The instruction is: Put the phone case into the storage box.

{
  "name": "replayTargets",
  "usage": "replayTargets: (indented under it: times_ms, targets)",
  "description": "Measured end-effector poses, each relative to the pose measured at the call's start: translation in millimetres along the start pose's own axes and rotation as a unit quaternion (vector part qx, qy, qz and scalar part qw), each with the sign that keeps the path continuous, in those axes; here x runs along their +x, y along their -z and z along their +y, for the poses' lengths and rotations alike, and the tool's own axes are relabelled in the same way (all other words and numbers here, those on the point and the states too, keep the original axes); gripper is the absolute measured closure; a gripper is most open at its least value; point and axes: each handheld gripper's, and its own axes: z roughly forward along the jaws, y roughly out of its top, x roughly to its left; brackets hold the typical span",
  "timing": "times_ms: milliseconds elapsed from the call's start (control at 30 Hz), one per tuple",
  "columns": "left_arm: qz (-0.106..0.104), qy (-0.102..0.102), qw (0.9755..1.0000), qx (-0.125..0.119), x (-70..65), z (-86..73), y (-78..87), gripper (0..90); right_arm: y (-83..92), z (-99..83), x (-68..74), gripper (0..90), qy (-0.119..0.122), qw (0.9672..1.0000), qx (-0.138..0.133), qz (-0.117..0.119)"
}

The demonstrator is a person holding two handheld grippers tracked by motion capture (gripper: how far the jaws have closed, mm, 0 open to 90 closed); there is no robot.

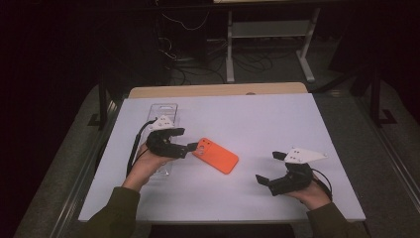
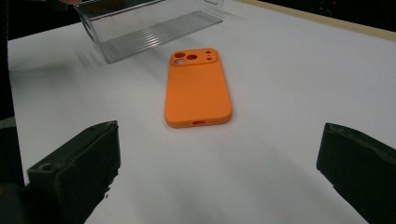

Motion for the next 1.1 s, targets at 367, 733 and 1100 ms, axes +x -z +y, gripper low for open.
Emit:
replayTargets:
  times_ms: [367, 733, 1100]
  targets:
    - [0.029, 0.014, 0.998, 0.054, 6.6, 13.5, -24.8, 47.4, -0.5, 0.7, -0.9, 0.0, -0.001, 1.0, -0.001, 0.003]
    - [0.063, 0.035, 0.9891, 0.129, 13.2, 25.9, -52.0, 69.8, 0.0, 0.9, -1.0, 0.0, -0.003, 1.0, -0.002, 0.003]
    - [0.085, 0.058, 0.9773, 0.186, 21.1, 30.2, -73.4, 89.2, 0.9, 1.2, -0.9, 0.0, -0.006, 1.0, -0.003, 0.004]
